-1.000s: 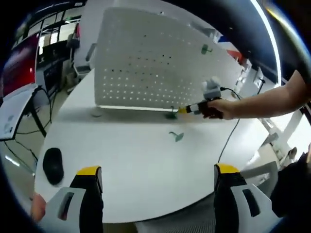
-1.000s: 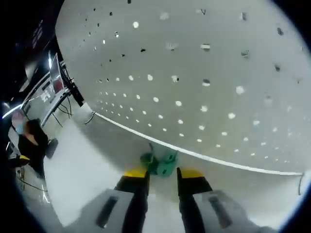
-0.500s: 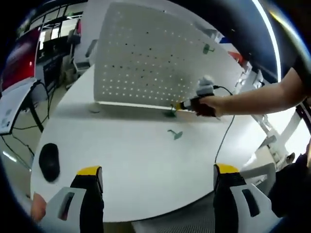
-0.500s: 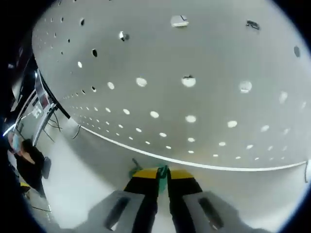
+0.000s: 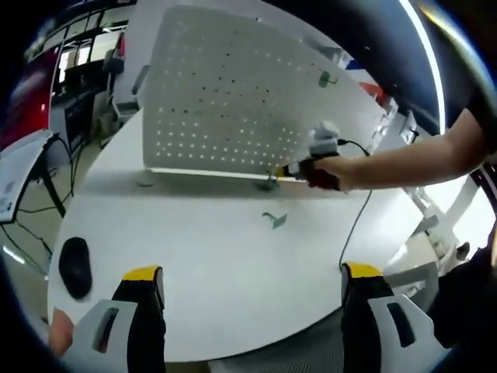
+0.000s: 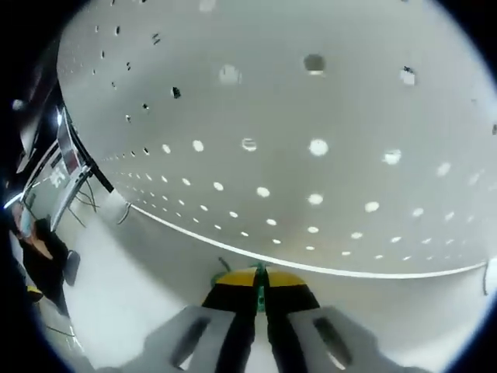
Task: Insert the hook assembly into the mounting plate slot until the hook locks in place.
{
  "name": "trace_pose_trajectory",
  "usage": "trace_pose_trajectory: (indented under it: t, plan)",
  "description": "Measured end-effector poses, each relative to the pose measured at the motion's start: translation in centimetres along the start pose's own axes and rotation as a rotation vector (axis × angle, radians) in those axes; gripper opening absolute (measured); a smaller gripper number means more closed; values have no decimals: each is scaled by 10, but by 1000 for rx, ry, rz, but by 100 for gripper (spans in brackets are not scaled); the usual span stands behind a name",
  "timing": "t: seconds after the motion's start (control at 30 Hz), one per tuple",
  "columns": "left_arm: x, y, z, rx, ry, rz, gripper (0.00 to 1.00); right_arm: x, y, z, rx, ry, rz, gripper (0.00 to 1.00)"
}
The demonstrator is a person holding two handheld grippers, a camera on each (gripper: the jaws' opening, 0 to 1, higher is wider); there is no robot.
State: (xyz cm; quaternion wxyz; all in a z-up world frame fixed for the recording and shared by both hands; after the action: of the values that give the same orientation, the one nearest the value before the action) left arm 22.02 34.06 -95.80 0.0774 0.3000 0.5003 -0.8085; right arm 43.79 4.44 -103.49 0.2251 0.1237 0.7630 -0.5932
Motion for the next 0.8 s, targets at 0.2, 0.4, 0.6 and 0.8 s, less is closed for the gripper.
trace_pose_trajectory:
  t: [0.2, 0.4, 0.6, 0.8]
  plan:
    - [-8, -6, 7, 7, 33, 13, 96, -2, -15, 4, 2, 20, 32, 0]
    - [-12, -12, 18, 22, 60, 26, 96, -19, -33, 5, -27, -45, 170, 0]
    - [-19, -19, 29, 32, 105, 41, 96, -18, -63, -5, -69, -55, 241, 0]
    - [-29, -25, 39, 46, 126, 76, 96, -7, -100, -24, -126, -71, 316, 0]
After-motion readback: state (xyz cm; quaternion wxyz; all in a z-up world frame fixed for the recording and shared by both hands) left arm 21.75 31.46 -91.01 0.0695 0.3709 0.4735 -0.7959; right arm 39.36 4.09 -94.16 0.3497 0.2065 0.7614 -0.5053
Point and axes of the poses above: the point that each gripper's makers call its tool centre point, and the gripper's own axes: y roughly forward along the fingers, z roughly to its right, x roughly out of its underside, the point moved 8 cm from there along -y, roughly backward along the fingers, and after that the axes turned 15 degrees about -z, right-handed, at the moved point
